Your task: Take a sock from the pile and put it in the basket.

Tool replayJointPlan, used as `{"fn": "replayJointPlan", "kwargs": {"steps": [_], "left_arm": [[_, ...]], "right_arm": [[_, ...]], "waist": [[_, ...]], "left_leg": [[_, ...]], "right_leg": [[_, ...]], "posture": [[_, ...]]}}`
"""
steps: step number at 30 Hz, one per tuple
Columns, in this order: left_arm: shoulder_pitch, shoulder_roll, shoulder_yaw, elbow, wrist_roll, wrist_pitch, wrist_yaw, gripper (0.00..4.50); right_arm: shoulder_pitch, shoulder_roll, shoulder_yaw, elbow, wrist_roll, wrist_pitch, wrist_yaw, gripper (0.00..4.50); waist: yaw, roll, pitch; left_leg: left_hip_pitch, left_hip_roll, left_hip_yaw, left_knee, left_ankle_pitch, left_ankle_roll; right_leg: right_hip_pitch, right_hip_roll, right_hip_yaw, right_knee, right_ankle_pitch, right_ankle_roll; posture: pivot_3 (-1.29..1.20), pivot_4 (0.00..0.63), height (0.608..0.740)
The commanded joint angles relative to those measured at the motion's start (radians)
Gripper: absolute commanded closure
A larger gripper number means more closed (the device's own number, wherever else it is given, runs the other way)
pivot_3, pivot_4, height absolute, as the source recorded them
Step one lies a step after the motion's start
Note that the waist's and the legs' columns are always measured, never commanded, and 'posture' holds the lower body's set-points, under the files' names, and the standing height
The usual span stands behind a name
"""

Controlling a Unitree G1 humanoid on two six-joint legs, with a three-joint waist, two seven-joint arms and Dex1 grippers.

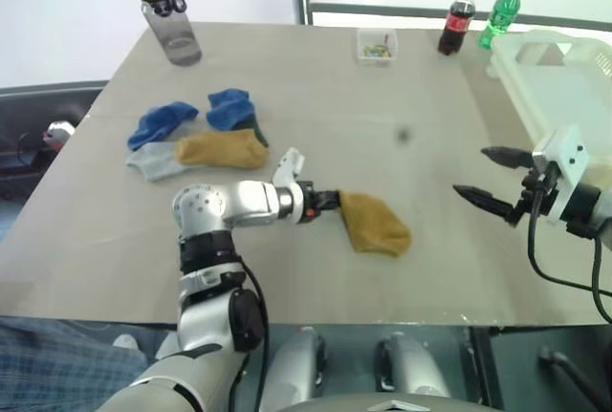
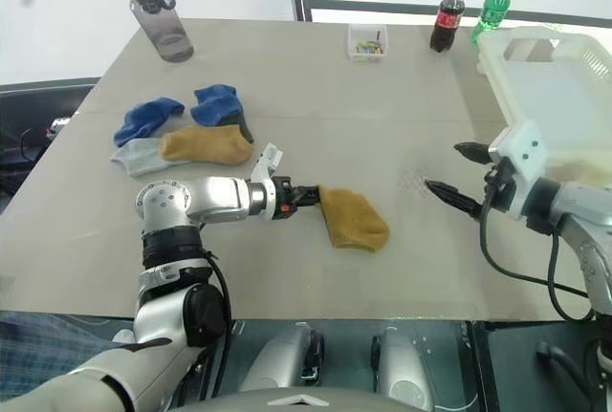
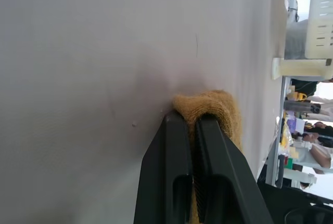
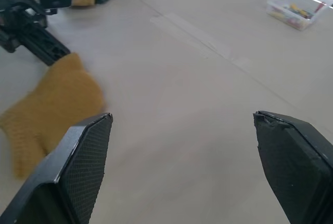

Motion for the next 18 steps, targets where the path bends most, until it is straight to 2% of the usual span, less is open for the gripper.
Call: {"fn": "replayJointPlan", "kwargs": {"steps": [1, 6, 8, 11, 14, 18], "left_arm": [[-0.021, -0.001, -0.001, 0.014, -0.099, 0.002, 0.070, 4.40], [-0.028, 0.010, 0.000, 0.061, -0.213, 0.002, 0.158, 4.40], [-0.032, 0.056, -0.053, 0.057, -0.310, 0.002, 0.125, 4.40], [-0.024, 0.156, -0.165, -0.029, -0.431, 0.002, -0.012, 4.40], [-0.016, 0.291, -0.301, -0.266, -0.380, 0.002, -0.230, 4.40], [-0.051, 0.438, -0.416, -0.433, -0.298, 0.002, -0.527, 4.40]], "right_arm": [[0.000, -0.007, -0.027, -0.041, 0.022, 0.003, -0.003, 0.00], [-0.001, -0.010, -0.025, -0.033, 0.019, 0.000, -0.003, 0.00], [-0.002, -0.009, -0.022, -0.032, 0.018, -0.001, -0.003, 0.00], [-0.007, -0.008, -0.019, -0.030, 0.018, -0.001, -0.004, 0.00], [-0.006, -0.008, -0.021, -0.029, 0.019, -0.002, -0.003, 0.00], [-0.008, -0.006, -0.024, -0.028, 0.019, -0.001, -0.008, 0.00]], "waist": [[0.000, 0.000, 0.000], [0.001, 0.000, 0.000], [0.000, 0.000, 0.000], [-0.002, 0.000, 0.000], [-0.003, 0.000, 0.000], [0.000, 0.002, -0.001]], "left_leg": [[0.000, 0.000, 0.000, 0.000, 0.000, 0.000], [0.000, 0.000, 0.000, 0.000, 0.000, -0.001], [0.000, 0.000, 0.000, 0.000, 0.000, -0.001], [0.000, 0.000, 0.000, 0.000, 0.001, -0.001], [0.000, 0.000, 0.000, -0.001, 0.001, -0.002], [0.001, -0.001, 0.000, -0.001, 0.002, -0.003]], "right_leg": [[0.000, 0.000, 0.000, 0.000, 0.000, 0.000], [0.000, 0.000, 0.000, 0.000, 0.000, 0.000], [0.000, 0.000, 0.000, 0.000, 0.000, 0.000], [0.000, 0.000, 0.000, 0.000, 0.000, 0.000], [-0.001, 0.000, 0.000, 0.000, 0.000, 0.000], [0.000, 0.001, 0.000, 0.000, 0.000, 0.000]], "posture": [[0.00, 0.150, 0.740], [0.00, 0.150, 0.740], [0.00, 0.150, 0.740], [0.00, 0.150, 0.740], [0.00, 0.150, 0.740], [0.00, 0.150, 0.740]]}}
